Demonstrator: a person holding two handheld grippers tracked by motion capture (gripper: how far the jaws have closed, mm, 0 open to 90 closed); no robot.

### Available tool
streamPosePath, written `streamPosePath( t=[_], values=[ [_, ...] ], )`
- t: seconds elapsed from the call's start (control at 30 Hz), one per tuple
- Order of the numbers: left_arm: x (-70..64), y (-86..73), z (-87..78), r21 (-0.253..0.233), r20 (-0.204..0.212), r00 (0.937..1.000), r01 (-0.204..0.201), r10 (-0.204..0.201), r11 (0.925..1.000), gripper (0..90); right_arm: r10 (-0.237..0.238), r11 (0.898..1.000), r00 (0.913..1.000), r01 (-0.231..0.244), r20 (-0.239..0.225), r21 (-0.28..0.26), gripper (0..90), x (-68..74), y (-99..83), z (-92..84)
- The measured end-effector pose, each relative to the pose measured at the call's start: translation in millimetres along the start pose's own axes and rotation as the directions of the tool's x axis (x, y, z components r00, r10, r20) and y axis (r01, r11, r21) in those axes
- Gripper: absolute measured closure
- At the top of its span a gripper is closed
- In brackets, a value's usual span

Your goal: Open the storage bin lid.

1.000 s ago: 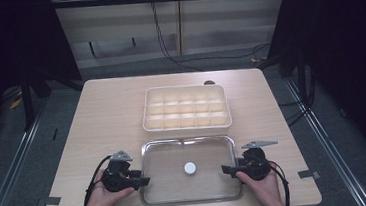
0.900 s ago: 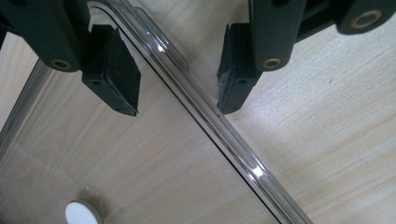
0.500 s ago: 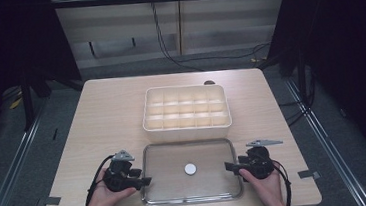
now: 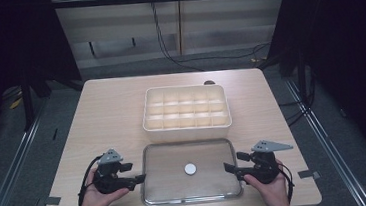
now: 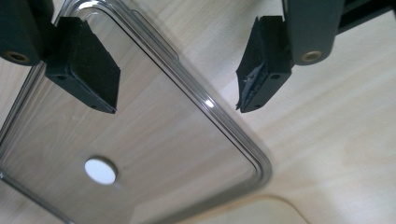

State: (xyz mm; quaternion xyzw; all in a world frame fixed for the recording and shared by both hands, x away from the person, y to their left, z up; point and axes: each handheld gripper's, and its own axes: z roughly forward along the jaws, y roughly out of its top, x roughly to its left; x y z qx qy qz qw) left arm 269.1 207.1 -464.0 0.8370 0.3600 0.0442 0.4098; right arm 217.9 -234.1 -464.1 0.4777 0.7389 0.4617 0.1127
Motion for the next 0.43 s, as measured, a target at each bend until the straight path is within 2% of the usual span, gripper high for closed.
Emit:
streamPosePath(
  t=[0.07, 0.13, 0.17, 0.23, 0.3, 0.37, 0.43],
  values=[
    [1.0, -0.3, -5.3, -0.017, -0.010, 1.0000, 0.000, 0.000, 0.9999, 26.7, -0.018, 1.000, 0.9998, 0.018, 0.013, -0.011, 28.8, 2.5, 0.0, -6.4],
    [5.3, -0.6, -10.9, -0.024, -0.013, 0.9999, 0.003, -0.004, 0.9997, 27.6, -0.033, 0.999, 0.9991, 0.034, 0.026, -0.036, 28.9, 3.7, 0.0, -14.6],
    [7.5, -1.2, -13.1, -0.044, -0.022, 0.9996, 0.017, -0.018, 0.9989, 27.8, -0.034, 0.998, 0.9990, 0.035, 0.029, -0.047, 28.8, 3.0, 0.6, -17.6],
    [14.8, -3.0, -19.4, -0.069, -0.038, 0.9980, 0.048, -0.051, 0.9964, 27.4, -0.023, 0.997, 0.9987, 0.026, 0.045, -0.069, 28.8, -0.4, 1.4, -23.3],
    [18.2, -4.0, -23.6, -0.098, -0.050, 0.9966, 0.061, -0.066, 0.9933, 26.7, -0.011, 0.995, 0.9980, 0.017, 0.063, -0.096, 28.8, -5.2, 1.1, -29.4],
    [19.4, -4.3, -25.0, -0.117, -0.059, 0.9962, 0.058, -0.065, 0.9915, 26.6, -0.003, 0.994, 0.9974, 0.011, 0.072, -0.111, 28.8, -9.6, 0.4, -34.3],
    [18.9, -4.6, -23.4, -0.111, -0.069, 0.9962, 0.046, -0.054, 0.9928, 26.2, 0.007, 0.993, 0.9970, 0.003, 0.077, -0.119, 28.4, -13.5, -0.3, -37.2]
  ],
)
